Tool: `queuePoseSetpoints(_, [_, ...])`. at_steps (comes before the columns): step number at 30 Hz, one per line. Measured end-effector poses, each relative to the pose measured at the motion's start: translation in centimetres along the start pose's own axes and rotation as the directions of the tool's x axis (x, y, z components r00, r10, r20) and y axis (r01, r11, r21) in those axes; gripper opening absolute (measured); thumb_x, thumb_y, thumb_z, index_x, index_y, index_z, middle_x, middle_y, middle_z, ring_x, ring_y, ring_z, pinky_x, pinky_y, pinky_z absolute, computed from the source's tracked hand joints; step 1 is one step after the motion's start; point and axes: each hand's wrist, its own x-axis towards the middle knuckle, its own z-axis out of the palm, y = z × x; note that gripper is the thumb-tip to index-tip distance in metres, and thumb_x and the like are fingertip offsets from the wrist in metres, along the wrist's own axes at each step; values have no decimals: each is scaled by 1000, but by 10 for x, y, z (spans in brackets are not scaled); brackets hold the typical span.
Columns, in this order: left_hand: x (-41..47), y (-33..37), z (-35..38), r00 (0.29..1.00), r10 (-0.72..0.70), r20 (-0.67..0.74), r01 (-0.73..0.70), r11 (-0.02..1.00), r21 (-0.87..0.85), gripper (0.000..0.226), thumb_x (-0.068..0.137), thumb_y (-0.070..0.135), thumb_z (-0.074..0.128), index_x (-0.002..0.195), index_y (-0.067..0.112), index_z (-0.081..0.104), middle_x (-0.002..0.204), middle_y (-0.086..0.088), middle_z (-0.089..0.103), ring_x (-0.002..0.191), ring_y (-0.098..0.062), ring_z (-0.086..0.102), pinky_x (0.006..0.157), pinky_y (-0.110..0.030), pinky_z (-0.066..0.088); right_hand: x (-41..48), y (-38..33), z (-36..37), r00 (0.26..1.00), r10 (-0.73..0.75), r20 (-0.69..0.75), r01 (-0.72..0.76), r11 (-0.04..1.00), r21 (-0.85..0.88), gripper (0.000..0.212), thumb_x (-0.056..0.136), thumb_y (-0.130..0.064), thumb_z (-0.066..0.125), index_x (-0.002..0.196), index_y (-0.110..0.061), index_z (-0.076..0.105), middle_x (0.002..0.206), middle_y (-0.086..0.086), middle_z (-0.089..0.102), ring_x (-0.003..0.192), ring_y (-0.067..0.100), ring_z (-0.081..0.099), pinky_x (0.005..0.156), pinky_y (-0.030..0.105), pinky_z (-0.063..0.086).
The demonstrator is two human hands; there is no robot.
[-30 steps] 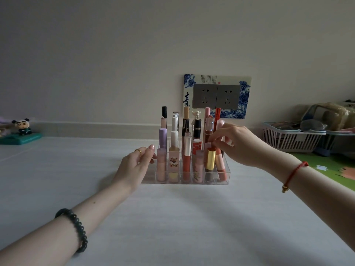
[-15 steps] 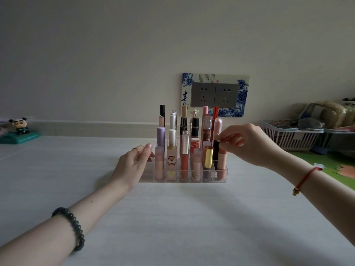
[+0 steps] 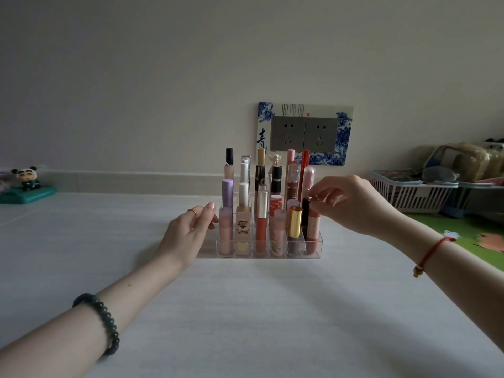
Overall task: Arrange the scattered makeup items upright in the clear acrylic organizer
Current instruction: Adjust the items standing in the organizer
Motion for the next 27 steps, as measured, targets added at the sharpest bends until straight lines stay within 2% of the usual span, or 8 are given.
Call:
queuePoseSetpoints(3, [0, 0, 0, 1000, 2, 2, -2, 1000, 12, 59, 65, 71, 27, 65, 22, 58, 68, 5, 59, 74, -13, 55, 76, -33, 41, 0, -2, -1, 1000, -5, -19, 5, 1000, -13, 14, 79, -20, 63, 94, -20, 65, 82, -4, 64, 75, 9, 60, 70, 25, 53])
queuePoseSetpoints(6, [1, -1, 0, 1000, 8, 7, -8, 1000, 12, 58, 65, 71, 27, 65, 22, 58, 68, 4, 59, 74, -14, 55, 77, -35, 42, 2, -7, -2, 998, -50, -44, 47, 997, -60, 13, 80, -25, 62, 92, -22, 65, 87, -8, 57, 75, 5, 54, 65, 15, 45])
queuePoseSetpoints(10, [1, -2, 0, 1000, 9, 8, -9, 1000, 13, 58, 66, 71, 26, 64, 23, 57, 67, 5, 59, 73, -14, 55, 75, -34, 41, 6, -15, 2, 988, -143, 61, 154, 951, -269, 22, 79, -40, 59, 96, -26, 64, 103, -6, 52, 99, 11, 45, 85, 22, 35])
queuePoseSetpoints(13, [1, -2, 0, 1000, 5, 13, -6, 1000, 16, 58, 66, 71, 26, 65, 23, 58, 67, 5, 60, 74, -14, 56, 75, -34, 42, 10, -19, 5, 983, -136, 122, 172, 914, -366, 28, 77, -49, 56, 93, -27, 64, 104, -3, 50, 103, 15, 42, 90, 27, 37])
queuePoseSetpoints(16, [1, -3, 0, 1000, 2, 14, -2, 1000, 13, 57, 66, 71, 27, 65, 23, 58, 67, 6, 60, 75, -15, 55, 77, -35, 42, 12, -21, 7, 982, -115, 150, 166, 904, -394, 32, 76, -54, 54, 91, -27, 64, 103, -3, 49, 103, 16, 41, 91, 31, 40])
queuePoseSetpoints(20, [1, -3, 0, 1000, -3, 15, 2, 1000, 13, 58, 66, 72, 27, 65, 23, 58, 68, 5, 60, 76, -17, 56, 78, -36, 43, 12, -22, 7, 980, -103, 171, 163, 910, -383, 29, 78, -49, 55, 91, -25, 65, 105, -2, 50, 106, 16, 40, 94, 33, 39])
queuePoseSetpoints(27, [1, -1, 0, 1000, -1, 17, 1, 1000, 24, 57, 65, 72, 26, 64, 24, 57, 68, 6, 59, 75, -17, 55, 77, -35, 42, 15, -22, 6, 978, -96, 186, 162, 909, -385, 29, 78, -49, 55, 91, -25, 65, 107, -3, 49, 105, 15, 39, 94, 31, 38])
